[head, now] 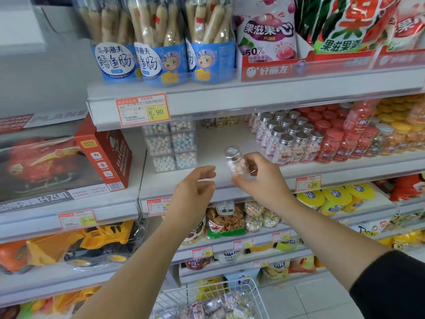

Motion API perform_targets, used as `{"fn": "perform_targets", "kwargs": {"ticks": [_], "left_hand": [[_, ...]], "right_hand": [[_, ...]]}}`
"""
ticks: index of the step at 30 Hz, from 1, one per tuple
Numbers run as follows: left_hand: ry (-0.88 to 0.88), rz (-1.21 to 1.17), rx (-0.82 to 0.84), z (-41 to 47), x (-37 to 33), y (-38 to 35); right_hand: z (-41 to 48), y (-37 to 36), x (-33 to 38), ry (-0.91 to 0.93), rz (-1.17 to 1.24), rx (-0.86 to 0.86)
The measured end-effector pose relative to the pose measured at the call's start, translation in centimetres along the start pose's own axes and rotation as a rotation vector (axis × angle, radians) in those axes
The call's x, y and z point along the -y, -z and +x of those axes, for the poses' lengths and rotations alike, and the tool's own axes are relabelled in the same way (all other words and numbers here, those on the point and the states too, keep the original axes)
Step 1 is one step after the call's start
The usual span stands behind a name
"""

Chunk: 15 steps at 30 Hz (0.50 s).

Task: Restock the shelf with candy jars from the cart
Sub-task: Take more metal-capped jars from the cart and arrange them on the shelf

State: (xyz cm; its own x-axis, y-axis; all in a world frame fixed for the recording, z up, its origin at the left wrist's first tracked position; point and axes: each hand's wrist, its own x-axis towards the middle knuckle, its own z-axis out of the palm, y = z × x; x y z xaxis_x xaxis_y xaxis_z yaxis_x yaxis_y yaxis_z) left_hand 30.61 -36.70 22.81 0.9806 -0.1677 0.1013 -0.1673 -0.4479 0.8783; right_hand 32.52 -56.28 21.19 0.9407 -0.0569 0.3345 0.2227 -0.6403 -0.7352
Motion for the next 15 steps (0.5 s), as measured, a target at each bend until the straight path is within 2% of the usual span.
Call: {"fn": "perform_targets", "kwargs": {"ticks": [6, 10, 15], "left_hand": [[-0.103, 0.378, 0.016, 2.3, 0.9, -0.5], [-0.101, 0.490, 0.048, 2.8, 1.6, -0.7], [-0.102, 0.518, 0.046, 2.9, 2.1, -0.8]], "right_hand": [[5.5, -1.3, -2.3, -0.153, -0.163, -0.028], [7.3, -2.6, -3.6, -0.218, -0.234, -0.012], [8.0, -3.0, -3.8, -0.296, -0.240, 0.008]]}}
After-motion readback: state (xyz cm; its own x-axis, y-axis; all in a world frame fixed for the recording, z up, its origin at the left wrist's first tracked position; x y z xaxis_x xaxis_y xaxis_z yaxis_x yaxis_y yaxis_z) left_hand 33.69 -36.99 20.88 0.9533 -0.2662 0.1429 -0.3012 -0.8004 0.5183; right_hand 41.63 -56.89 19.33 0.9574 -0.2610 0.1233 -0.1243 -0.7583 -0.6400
